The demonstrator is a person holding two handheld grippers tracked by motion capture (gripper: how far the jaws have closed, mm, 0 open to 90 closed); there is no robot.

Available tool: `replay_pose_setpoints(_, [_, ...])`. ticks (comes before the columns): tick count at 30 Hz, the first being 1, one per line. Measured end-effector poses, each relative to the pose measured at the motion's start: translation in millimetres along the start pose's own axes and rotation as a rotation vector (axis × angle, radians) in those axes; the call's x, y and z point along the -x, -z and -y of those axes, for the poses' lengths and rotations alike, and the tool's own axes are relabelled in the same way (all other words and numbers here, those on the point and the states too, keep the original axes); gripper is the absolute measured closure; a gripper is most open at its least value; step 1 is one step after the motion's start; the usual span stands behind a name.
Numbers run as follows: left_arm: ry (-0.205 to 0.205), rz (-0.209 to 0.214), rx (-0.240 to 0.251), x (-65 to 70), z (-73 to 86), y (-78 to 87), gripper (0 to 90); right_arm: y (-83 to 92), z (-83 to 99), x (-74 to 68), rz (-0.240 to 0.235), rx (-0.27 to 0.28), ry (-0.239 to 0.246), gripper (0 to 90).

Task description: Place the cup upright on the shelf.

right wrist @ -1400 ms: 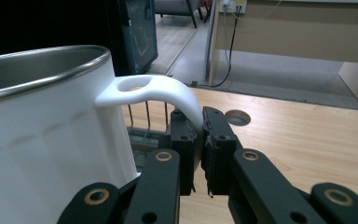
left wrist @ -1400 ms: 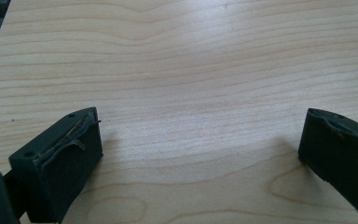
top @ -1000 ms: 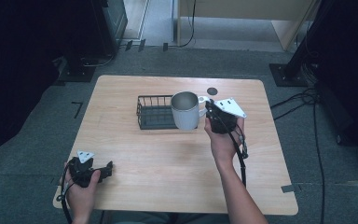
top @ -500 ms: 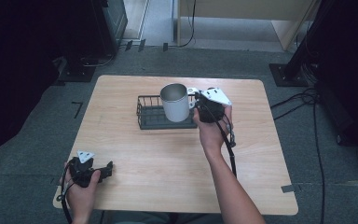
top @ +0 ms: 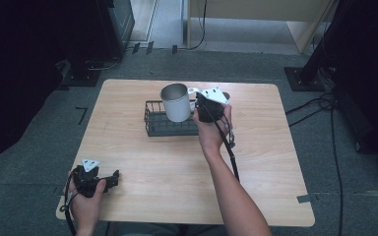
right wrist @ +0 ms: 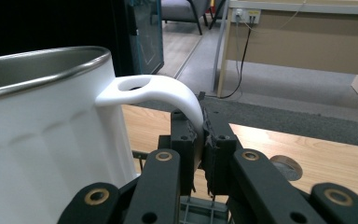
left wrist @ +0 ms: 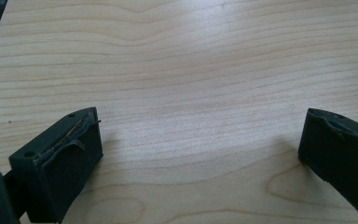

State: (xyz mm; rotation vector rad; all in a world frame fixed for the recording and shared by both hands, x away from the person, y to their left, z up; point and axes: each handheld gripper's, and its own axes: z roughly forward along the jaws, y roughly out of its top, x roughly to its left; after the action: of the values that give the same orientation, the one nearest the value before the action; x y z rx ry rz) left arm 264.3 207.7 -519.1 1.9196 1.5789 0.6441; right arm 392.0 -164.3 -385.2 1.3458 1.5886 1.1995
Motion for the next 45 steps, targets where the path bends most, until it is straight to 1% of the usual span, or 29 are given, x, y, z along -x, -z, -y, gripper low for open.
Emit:
replay_pose_setpoints(4, [0.0, 0.0, 0.0, 0.0, 0.0, 0.0, 0.0, -6.7, 3.4, -2.0, 0.015, 0.0, -0.014, 84.5])
replay_pose_setpoints(6, [0.0, 0.0, 0.0, 0.0, 0.0, 0.0, 0.0, -13.8, 7.8, -4.6, 0.036, -0.006, -0.026, 84.5])
replay_pose_setpoints(8, [0.0, 0.0, 0.0, 0.0, 0.0, 0.0, 0.0, -16.1, 9.1, -5.7, 0.039, -0.009, -0.033, 84.5])
replay_pose_setpoints(9, [0.0, 0.0, 0.0, 0.0, 0.0, 0.0, 0.0, -21.4, 11.5, -7.6, 0.05, -0.013, -0.04, 84.5])
replay_pose_setpoints(11, [0.0, 0.0, 0.0, 0.0, 0.0, 0.0, 0.0, -24.3, 12.3, -8.4, 0.055, -0.016, -0.045, 84.5])
replay_pose_setpoints(13, [0.0, 0.0, 0.0, 0.0, 0.0, 0.0, 0.0, -32.1, 13.6, -9.6, 0.073, -0.017, -0.053, 84.5])
replay_pose_setpoints(16, [0.0, 0.0, 0.0, 0.0, 0.0, 0.0, 0.0, -36.5, 14.2, -10.3, 0.079, -0.014, -0.048, 84.5])
replay_pose_setpoints(17, [0.0, 0.0, 0.0, 0.0, 0.0, 0.0, 0.0, -39.8, 15.6, -12.2, 0.093, -0.017, -0.047, 84.5])
replay_pose_setpoints(22, [-0.001, 0.002, 0.001, 0.1, 0.0, 0.0, 0.0, -46.3, 22.8, -15.9, 0.097, -0.021, -0.05, 84.5])
replay_pose_setpoints(28, [-0.003, 0.003, 0.001, 0.2, 0.0, -0.1, 0.0, -46.0, 26.6, -17.5, 0.102, -0.012, -0.053, 84.5])
replay_pose_setpoints(30, [-0.003, 0.003, 0.001, 0.2, 0.0, -0.1, 0.0, -45.1, 29.0, -16.3, 0.1, -0.01, -0.06, 84.5])
replay_pose_setpoints(32, [-0.003, 0.003, 0.001, 0.2, 0.0, -0.1, 0.0, -44.1, 33.2, -15.1, 0.101, -0.007, -0.061, 84.5])
replay_pose_setpoints(33, [-0.003, 0.003, 0.001, 0.2, 0.0, -0.1, 0.0, -43.6, 39.0, -14.1, 0.104, -0.006, -0.068, 84.4])
replay_pose_setpoints(35, [-0.003, 0.003, 0.001, 0.2, 0.0, -0.1, 0.0, -43.4, 41.8, -13.4, 0.104, -0.005, -0.074, 84.4])
replay_pose_setpoints(37, [-0.003, 0.003, 0.001, 0.2, 0.0, -0.1, 0.0, -43.1, 47.6, -10.7, 0.091, -0.006, -0.086, 84.3])
replay_pose_setpoints(39, [-0.003, 0.003, 0.001, 0.2, 0.0, -0.1, 0.0, -43.0, 50.1, -9.8, 0.082, -0.003, -0.083, 84.2])
replay_pose_setpoints(41, [-0.003, 0.002, 0.001, 0.2, 0.0, -0.1, 0.0, -42.8, 52.9, -9.5, 0.078, -0.011, -0.069, 84.1])
replay_pose_setpoints(43, [-0.003, 0.003, 0.001, 0.2, 0.0, -0.1, 0.0, -43.1, 56.6, -8.9, 0.081, -0.019, -0.055, 84.0])
replay_pose_setpoints(45, [-0.003, 0.003, 0.001, 0.2, 0.0, -0.1, 0.0, -43.4, 58.9, -8.0, 0.083, -0.026, -0.054, 84.0])
